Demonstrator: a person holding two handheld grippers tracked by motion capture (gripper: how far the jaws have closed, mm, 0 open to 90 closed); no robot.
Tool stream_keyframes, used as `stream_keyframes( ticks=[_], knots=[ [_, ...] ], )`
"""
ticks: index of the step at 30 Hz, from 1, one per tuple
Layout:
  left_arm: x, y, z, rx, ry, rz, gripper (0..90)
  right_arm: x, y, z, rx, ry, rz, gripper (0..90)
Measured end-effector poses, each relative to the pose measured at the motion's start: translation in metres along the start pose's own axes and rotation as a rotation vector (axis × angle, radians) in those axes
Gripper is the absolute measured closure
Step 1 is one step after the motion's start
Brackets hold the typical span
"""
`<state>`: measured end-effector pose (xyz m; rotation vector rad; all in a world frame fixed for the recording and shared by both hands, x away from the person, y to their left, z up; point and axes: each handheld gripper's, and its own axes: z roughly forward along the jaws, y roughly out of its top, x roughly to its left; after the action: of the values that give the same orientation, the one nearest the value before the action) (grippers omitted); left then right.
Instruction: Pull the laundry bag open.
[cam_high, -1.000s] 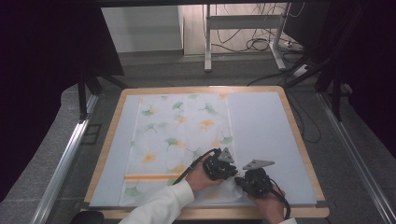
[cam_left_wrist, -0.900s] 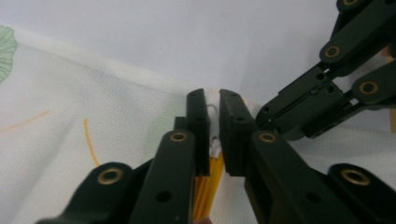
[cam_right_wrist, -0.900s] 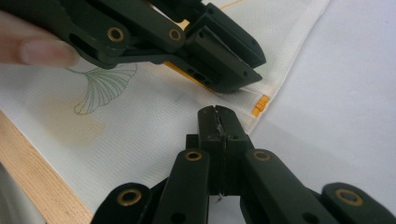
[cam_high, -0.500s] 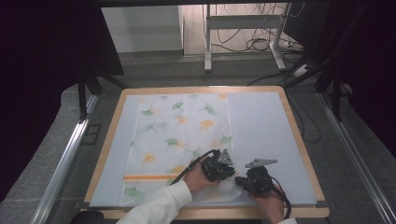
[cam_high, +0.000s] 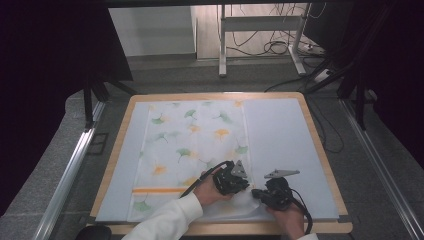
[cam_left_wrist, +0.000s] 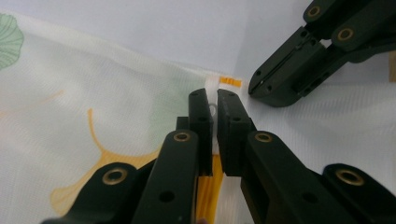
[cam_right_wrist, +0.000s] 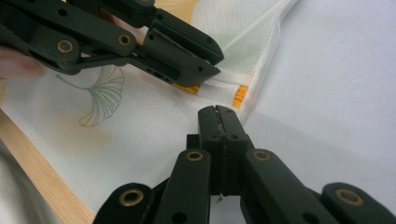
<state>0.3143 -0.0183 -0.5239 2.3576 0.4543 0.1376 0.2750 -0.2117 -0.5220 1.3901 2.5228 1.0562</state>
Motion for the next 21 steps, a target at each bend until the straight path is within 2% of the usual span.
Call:
stream_keyframes(
  ticks=[21],
  knots=[
    [0.0023,-0.0086,-0.01,0.01,0.01,0.003,85.9,0.0003,-0.0003,0.0,-0.002,-0.002,-0.003,89.8]
  ],
)
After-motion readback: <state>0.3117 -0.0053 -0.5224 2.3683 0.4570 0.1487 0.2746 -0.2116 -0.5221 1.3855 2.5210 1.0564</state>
